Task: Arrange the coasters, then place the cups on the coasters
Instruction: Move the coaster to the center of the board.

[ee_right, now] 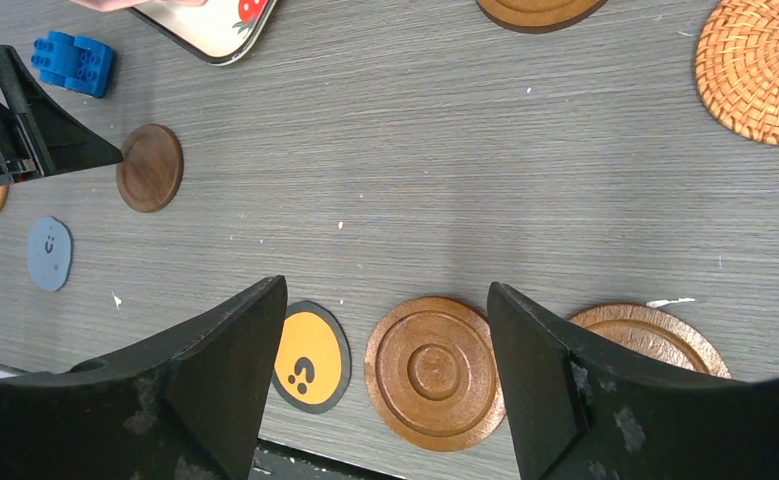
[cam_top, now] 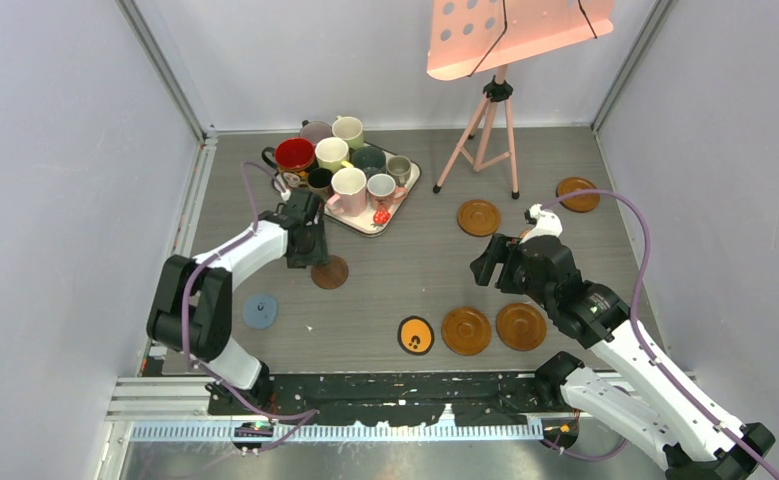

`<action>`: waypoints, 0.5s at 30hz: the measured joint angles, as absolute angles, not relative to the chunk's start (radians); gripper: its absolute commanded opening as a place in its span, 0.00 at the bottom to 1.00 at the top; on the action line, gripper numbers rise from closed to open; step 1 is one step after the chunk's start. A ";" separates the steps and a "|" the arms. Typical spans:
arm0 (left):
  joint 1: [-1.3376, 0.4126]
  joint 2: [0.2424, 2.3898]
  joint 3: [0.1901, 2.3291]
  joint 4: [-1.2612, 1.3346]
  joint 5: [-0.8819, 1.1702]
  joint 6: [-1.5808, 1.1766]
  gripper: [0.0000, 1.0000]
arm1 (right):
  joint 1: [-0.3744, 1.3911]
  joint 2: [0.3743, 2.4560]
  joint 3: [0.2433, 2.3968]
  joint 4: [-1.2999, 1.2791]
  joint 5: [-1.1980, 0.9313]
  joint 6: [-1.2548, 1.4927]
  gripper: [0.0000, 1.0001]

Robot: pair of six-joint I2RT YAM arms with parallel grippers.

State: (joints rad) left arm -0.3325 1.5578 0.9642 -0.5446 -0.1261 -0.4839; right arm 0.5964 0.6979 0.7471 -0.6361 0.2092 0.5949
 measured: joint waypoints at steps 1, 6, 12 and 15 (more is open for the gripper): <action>-0.331 1.574 0.967 -0.542 -0.125 -0.487 0.46 | 0.596 0.698 0.747 -0.638 0.211 0.595 0.80; -0.326 1.625 0.967 -0.543 -0.118 -0.490 0.42 | 0.596 0.696 0.736 -0.642 0.218 0.590 0.79; -0.325 1.638 0.971 -0.549 -0.109 -0.493 0.38 | 0.596 0.694 0.714 -0.646 0.237 0.579 0.79; -0.325 1.638 0.970 -0.553 -0.097 -0.495 0.36 | 0.596 0.694 0.714 -0.649 0.247 0.568 0.79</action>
